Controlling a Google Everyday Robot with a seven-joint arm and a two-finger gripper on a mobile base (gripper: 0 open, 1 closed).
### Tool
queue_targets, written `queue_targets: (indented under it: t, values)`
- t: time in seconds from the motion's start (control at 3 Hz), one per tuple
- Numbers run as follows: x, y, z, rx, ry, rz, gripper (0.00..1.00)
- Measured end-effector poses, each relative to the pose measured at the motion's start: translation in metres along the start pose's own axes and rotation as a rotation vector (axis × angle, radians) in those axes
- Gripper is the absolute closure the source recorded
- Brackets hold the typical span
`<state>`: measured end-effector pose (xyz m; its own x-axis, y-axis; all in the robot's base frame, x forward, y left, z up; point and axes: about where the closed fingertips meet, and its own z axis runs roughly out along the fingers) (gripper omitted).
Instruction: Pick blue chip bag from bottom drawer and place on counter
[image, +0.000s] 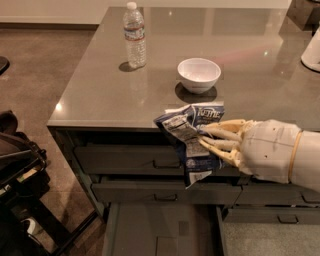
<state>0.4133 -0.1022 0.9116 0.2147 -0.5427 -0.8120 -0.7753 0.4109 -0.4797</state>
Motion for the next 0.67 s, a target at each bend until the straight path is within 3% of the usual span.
queue_targets:
  t: [0.33,0.67]
  values:
    - [-0.013,-0.027,0.008,-0.064,0.001,-0.076,1.00]
    - [-0.018,-0.071,0.015,-0.122,0.005,-0.136,1.00]
